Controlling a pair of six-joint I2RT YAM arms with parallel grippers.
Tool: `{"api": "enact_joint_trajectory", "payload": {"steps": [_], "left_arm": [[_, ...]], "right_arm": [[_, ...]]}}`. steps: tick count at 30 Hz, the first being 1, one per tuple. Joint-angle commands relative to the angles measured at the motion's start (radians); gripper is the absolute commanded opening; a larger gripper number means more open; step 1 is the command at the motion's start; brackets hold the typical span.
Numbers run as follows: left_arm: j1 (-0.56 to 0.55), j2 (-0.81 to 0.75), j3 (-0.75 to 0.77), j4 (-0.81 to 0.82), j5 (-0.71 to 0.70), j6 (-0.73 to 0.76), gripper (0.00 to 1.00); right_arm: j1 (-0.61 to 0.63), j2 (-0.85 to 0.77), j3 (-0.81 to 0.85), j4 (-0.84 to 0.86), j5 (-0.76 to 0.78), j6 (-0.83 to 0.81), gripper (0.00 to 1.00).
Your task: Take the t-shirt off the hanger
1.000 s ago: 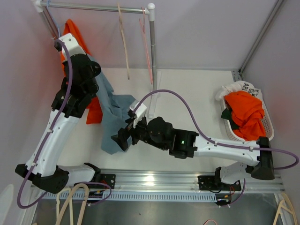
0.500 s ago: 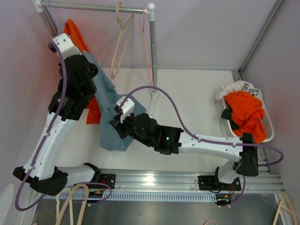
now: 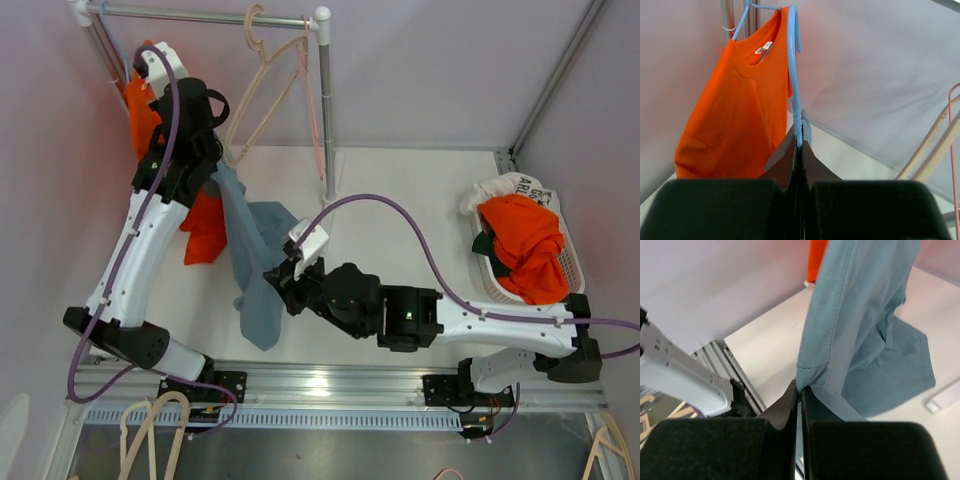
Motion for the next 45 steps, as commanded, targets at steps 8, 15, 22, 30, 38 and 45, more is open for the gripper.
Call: {"api": "enact_joint_trajectory", "payload": {"steps": [8,15,22,30,38,45], "left_arm": [[0.084,0.103,0.286,-0.003,0.025,0.033,0.01],[0.094,0.109,0.318,-0.052,0.069,0.013,0.01],[0.052,-0.056,0.311,-0.358,0.348,-0.194,0.01],[0.012,-0.394,0.007,-0.467,0.558,-0.183,0.01],[0.012,-0.556,0.038,-0.577,0.524,-0.105,0.01],[0.012,-0.604,-0.027,-0.383,0.448,0.059,0.01]], "right_arm": [[0.092,-0.157,-0.219,-0.055,0.137,0.131,0.00],[0.105,-0.194,-0.300,-0.036,0.163,0.162,0.00],[-0.029,-0.113,-0.234,0.040,0.097,0.084,0.00],[-0.308,0.060,-0.007,-0.068,-0.035,0.058,0.00],[-0.442,0.416,0.281,-0.296,-0.257,0.073,0.00],[-0.431,0.773,0.551,-0.450,-0.308,0.061,0.07]]}}
